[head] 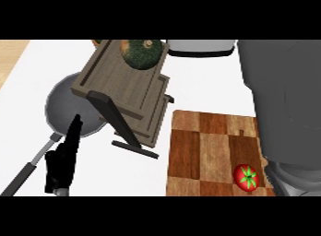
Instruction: Pick the squash from the cutting board and place it in the tiered basket
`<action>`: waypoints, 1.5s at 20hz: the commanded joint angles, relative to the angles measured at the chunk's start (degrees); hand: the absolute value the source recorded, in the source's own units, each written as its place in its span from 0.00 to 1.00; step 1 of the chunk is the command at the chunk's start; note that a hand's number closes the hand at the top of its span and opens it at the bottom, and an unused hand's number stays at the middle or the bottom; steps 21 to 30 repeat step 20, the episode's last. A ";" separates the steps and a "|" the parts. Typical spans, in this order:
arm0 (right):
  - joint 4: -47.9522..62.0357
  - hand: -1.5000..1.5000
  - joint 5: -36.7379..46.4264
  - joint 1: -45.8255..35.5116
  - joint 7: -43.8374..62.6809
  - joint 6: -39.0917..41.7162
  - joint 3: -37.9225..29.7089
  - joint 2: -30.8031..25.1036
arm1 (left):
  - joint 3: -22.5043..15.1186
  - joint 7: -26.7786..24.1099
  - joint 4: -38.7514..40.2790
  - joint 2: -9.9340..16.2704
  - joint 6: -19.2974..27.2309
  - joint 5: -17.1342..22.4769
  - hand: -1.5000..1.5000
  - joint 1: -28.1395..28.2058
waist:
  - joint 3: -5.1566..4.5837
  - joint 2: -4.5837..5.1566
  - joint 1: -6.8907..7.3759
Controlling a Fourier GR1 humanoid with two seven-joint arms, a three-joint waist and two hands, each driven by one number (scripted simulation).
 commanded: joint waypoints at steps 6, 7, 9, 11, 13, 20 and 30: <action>-16.00 0.00 1.94 5.14 12.70 7.42 -11.29 -11.23 | 3.63 1.00 2.35 1.69 -1.05 2.60 0.50 3.23 | -0.21 -0.67 -3.54; -18.80 0.00 2.20 6.40 14.14 8.41 -11.03 -10.93 | 1.82 0.28 3.40 -0.52 0.41 1.15 0.50 2.85 | -0.25 -0.54 -3.49; -22.72 0.00 -3.41 9.96 12.30 11.97 -16.12 -14.37 | 1.66 2.10 0.22 0.43 0.29 0.99 0.50 4.69 | -0.12 -0.56 -3.20; -25.66 0.00 -8.28 10.08 13.54 16.63 -19.89 -17.93 | 2.65 2.47 0.77 1.11 -0.63 1.95 0.50 3.21 | -0.13 -0.73 -4.16; -29.51 0.00 -11.97 14.56 13.87 19.54 -22.64 -19.49 | 2.33 1.69 0.41 0.08 1.08 0.99 0.50 4.61 | -0.10 -0.80 -4.46; -32.93 0.00 -31.70 22.10 12.97 28.41 -36.47 -28.51 | 3.92 0.60 0.96 1.25 -0.68 2.64 0.50 5.59 | -0.13 -0.82 -5.00; -32.93 0.00 -31.70 22.10 12.97 28.41 -36.47 -28.51 | 3.92 0.60 0.96 1.25 -0.68 2.64 0.50 5.59 | -0.13 -0.82 -5.00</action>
